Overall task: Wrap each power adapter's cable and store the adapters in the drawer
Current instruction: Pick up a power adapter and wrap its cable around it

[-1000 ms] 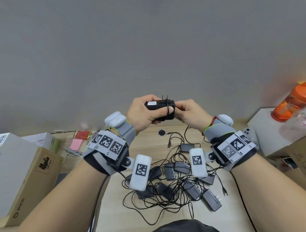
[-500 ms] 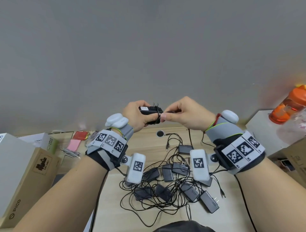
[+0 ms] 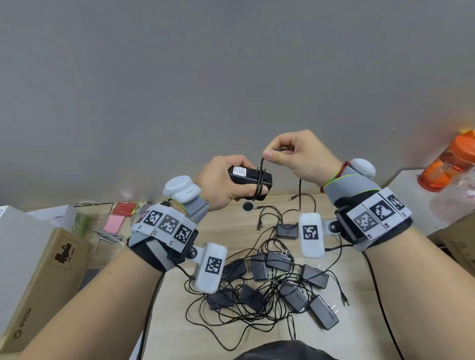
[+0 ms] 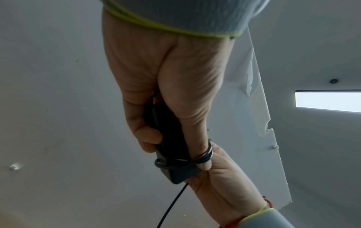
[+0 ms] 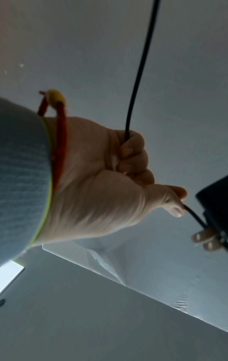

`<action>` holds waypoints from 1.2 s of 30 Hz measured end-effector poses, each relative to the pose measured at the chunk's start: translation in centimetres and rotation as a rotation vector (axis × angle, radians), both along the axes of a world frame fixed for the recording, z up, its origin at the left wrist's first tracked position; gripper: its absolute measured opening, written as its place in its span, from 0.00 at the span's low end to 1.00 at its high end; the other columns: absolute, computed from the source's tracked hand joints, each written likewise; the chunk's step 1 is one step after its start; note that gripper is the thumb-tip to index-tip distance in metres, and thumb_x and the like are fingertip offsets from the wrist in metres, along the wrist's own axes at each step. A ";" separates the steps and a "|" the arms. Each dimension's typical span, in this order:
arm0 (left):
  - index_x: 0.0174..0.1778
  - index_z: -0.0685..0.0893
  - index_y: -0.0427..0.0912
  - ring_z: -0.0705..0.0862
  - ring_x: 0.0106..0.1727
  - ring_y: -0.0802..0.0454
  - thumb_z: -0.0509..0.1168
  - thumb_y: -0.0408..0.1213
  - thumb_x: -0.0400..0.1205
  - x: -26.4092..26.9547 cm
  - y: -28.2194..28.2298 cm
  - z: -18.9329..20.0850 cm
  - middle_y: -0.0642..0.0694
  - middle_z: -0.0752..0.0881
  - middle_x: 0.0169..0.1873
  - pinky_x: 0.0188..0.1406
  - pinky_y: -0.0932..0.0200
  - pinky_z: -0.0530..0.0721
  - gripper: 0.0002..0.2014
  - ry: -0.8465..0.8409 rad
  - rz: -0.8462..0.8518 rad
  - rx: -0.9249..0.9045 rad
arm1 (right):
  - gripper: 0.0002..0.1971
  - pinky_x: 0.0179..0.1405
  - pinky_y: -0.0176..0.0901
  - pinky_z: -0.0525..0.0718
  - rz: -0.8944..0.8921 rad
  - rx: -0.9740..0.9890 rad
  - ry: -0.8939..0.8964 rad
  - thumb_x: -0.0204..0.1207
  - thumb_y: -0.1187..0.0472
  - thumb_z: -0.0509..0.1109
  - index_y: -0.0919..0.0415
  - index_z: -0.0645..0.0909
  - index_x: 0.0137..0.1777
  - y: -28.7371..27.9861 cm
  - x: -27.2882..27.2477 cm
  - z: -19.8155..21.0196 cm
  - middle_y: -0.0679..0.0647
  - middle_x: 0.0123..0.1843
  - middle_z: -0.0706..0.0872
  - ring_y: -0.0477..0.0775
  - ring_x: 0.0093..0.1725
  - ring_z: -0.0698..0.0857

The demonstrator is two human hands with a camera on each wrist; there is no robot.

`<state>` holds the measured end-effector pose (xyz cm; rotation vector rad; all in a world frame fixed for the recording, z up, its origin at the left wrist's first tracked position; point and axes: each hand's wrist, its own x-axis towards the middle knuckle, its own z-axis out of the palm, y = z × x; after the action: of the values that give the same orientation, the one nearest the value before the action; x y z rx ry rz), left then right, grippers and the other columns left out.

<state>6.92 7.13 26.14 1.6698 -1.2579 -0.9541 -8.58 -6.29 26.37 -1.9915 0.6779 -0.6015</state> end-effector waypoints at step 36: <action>0.38 0.81 0.47 0.82 0.26 0.51 0.84 0.48 0.62 0.5 -0.6 -0.5 0.50 0.87 0.27 0.28 0.56 0.81 0.20 -0.116 0.071 -0.001 | 0.07 0.44 0.41 0.79 0.102 0.028 0.001 0.75 0.57 0.77 0.49 0.88 0.36 0.9 -0.8 1.5 0.58 0.34 0.89 0.46 0.35 0.79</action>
<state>7.39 6.53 25.66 1.7785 -1.2652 -0.8247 -9.34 -5.39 27.83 -1.9873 0.5782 -0.5267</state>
